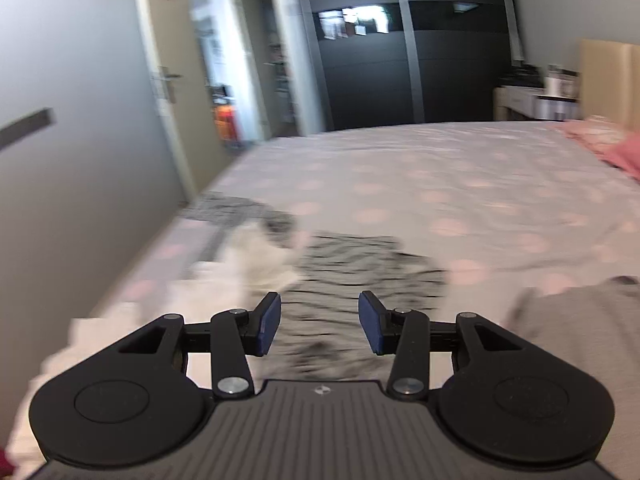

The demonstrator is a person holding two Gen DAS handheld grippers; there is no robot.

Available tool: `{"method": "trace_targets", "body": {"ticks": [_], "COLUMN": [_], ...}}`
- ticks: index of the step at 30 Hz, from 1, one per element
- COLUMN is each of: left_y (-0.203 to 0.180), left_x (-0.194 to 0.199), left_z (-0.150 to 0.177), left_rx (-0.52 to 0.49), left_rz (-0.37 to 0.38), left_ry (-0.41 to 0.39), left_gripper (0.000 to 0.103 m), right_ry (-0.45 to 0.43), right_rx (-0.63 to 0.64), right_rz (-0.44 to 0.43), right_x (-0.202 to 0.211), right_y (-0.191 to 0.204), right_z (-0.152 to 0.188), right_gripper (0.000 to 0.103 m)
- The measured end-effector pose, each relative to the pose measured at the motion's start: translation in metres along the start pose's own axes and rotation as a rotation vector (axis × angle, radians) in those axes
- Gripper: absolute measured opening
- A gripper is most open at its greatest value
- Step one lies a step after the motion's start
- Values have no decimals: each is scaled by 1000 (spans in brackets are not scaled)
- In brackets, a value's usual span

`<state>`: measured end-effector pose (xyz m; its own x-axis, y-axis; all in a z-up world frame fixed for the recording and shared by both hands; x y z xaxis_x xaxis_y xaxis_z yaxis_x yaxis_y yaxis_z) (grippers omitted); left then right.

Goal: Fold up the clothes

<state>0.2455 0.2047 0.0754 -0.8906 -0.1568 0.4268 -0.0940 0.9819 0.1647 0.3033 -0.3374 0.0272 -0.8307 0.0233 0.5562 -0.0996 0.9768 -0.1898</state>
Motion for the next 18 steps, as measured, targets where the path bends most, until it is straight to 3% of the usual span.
{"method": "trace_targets", "body": {"ticks": [1, 6, 9, 18], "left_y": [-12, -73, -101, -143], "left_x": [-7, -55, -88, -144], "left_z": [1, 17, 35, 91], "left_rx": [-1, -51, -89, -168], "left_rz": [29, 165, 224, 358], "left_ry": [7, 62, 102, 118], "left_gripper": [41, 40, 32, 30], "right_ry": [0, -2, -7, 3], "right_rx": [-12, -57, -47, -8], "right_rz": [-28, -163, -239, -358], "right_x": [-3, -30, -51, -119], "right_y": [5, 34, 55, 102], "right_z": [1, 6, 14, 41], "right_gripper": [27, 27, 27, 27]}}
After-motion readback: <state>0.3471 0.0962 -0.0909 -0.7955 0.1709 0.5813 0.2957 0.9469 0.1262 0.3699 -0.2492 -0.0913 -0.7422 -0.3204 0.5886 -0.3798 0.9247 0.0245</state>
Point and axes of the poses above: each gripper's, at about its wrist camera, not at the fingertips, and x roughly against the way its jaws point, y to its left, z to its underside, the point moved 2 cm from there along -x, roughly the way its jaws point, and after that the axes turned 8 degrees about -y, right-handed, at the moved point
